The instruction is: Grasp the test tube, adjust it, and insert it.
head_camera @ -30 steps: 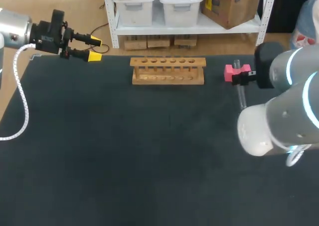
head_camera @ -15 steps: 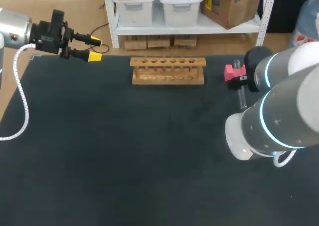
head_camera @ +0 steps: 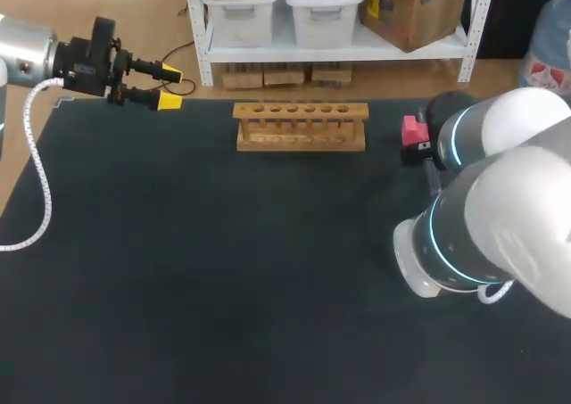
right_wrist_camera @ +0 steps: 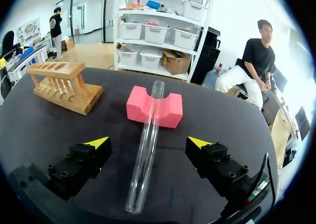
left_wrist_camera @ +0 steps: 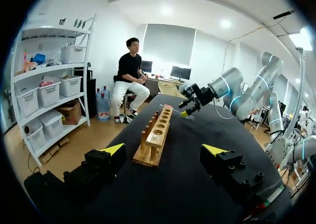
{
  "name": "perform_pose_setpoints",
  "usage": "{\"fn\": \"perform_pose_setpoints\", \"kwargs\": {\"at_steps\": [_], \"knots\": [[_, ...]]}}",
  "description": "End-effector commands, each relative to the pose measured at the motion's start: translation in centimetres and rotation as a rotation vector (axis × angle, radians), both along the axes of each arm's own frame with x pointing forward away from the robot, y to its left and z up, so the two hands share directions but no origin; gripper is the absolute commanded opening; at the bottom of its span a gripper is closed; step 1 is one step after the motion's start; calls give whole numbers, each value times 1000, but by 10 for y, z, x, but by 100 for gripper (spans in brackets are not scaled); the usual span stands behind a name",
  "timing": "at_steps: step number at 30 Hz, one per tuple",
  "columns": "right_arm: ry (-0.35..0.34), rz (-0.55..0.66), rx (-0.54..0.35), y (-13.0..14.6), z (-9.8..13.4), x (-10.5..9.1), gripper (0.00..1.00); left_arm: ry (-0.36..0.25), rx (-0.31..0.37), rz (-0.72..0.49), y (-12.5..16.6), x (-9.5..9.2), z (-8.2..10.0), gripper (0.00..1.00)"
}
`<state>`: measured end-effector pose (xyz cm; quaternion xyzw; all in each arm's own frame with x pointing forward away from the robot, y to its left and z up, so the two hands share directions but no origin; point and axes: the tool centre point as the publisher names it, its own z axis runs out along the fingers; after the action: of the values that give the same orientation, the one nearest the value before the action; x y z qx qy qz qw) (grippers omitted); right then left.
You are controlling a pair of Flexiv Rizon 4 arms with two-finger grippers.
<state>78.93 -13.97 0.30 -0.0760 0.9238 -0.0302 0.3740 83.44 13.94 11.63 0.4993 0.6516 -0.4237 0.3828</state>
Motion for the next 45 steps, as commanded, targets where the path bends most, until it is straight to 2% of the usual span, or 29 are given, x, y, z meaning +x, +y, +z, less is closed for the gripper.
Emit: {"fn": "perform_pose_setpoints", "kwargs": {"at_steps": [1,8,11,14,19,20,21,27,29,31,33,38,39,41,45], "knots": [[-5,2,14,-2,-5,3,100,-1,-1,-2,0,1,-1,100],[-7,0,35,-5,-11,4,100,-1,-1,-2,0,1,-1,100],[-8,-9,43,-5,-12,3,78,-1,-1,-2,0,1,-1,100],[-6,-12,46,-6,-13,3,64,-1,-1,-2,0,1,-1,100],[1,-8,47,-4,-14,3,56,-1,-1,-2,0,1,-1,100],[3,-6,46,-4,-15,3,49,-1,-1,-2,0,1,-1,100],[6,-2,47,-3,-16,3,47,-1,-1,-2,0,1,-1,100],[22,8,43,-2,-18,3,44,-1,-1,-2,0,1,-1,100],[24,8,44,-2,-18,3,37,-1,-1,-2,0,1,-1,100],[24,7,44,-2,-18,3,22,-1,-1,-2,0,1,-1,100],[23,4,45,-2,-17,3,21,-1,-1,-2,0,1,-1,100],[22,-3,50,-2,-15,2,7,-1,-1,-2,0,1,-1,100],[22,-4,50,-2,-15,2,7,-1,-1,-2,0,1,-1,100],[21,-9,50,-2,-13,2,0,-1,-1,-2,0,1,-1,100],[18,-26,52,-1,-10,0,0,-1,-1,-2,0,1,-1,100]]}}
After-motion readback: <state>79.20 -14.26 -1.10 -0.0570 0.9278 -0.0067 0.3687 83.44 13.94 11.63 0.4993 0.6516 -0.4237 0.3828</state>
